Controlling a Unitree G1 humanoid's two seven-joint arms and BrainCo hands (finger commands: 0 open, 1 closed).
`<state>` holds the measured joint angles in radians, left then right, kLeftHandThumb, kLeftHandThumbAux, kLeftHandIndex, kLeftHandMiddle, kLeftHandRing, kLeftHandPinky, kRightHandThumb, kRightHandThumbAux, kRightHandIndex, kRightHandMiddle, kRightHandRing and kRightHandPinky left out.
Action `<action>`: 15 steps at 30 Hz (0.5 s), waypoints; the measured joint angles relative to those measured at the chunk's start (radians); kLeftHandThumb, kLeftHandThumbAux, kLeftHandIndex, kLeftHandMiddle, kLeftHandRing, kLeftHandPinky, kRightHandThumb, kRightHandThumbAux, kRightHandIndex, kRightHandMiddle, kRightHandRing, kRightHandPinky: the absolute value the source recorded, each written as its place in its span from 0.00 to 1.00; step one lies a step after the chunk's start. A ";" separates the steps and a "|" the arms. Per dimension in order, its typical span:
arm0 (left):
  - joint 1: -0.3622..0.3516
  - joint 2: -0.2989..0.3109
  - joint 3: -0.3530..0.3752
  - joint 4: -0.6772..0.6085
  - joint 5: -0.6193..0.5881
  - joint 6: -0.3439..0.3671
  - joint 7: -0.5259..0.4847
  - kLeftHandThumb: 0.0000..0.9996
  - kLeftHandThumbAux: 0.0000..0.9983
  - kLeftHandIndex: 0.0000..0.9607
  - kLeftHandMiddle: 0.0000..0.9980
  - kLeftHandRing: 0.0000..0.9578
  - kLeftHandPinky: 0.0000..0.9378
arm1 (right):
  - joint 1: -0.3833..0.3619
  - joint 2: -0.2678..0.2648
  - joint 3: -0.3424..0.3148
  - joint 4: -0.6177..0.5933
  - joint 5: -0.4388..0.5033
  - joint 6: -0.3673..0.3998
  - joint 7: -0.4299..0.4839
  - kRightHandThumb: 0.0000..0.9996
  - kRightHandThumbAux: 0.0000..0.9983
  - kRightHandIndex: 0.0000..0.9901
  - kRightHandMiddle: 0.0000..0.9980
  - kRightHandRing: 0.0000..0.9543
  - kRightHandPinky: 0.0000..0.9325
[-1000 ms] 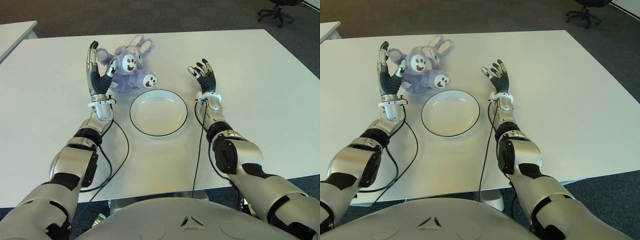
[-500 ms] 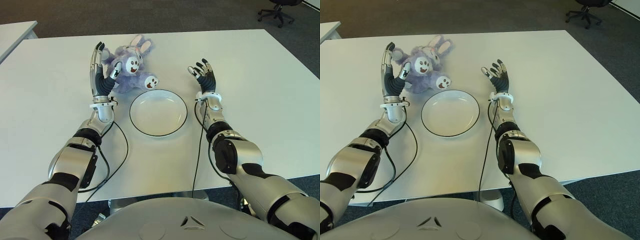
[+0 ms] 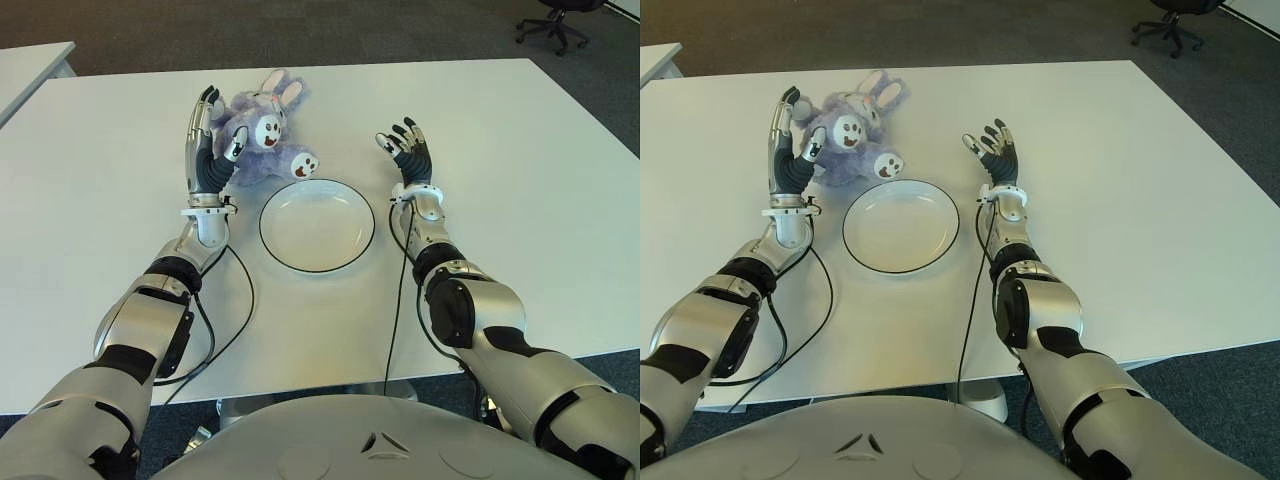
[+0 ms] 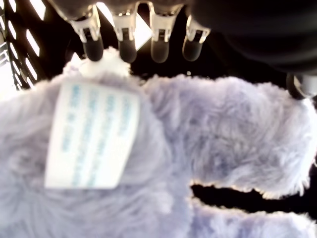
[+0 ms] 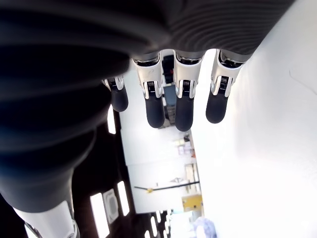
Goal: Put the doll into the plate.
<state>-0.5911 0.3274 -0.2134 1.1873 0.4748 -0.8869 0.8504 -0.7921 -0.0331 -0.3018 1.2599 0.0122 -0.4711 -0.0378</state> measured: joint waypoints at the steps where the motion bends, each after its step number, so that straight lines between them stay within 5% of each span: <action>1: 0.000 0.001 -0.002 0.000 0.000 0.000 0.000 0.26 0.14 0.00 0.00 0.00 0.00 | 0.000 0.000 0.000 0.000 0.000 0.000 0.000 0.14 0.74 0.07 0.15 0.15 0.17; 15: 0.002 0.017 -0.044 0.000 0.029 -0.013 0.081 0.19 0.15 0.00 0.00 0.00 0.00 | 0.001 0.001 -0.001 0.000 0.000 0.000 0.000 0.13 0.73 0.07 0.14 0.14 0.16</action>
<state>-0.5886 0.3440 -0.2570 1.1872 0.5041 -0.9003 0.9313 -0.7915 -0.0326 -0.3027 1.2600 0.0126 -0.4711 -0.0380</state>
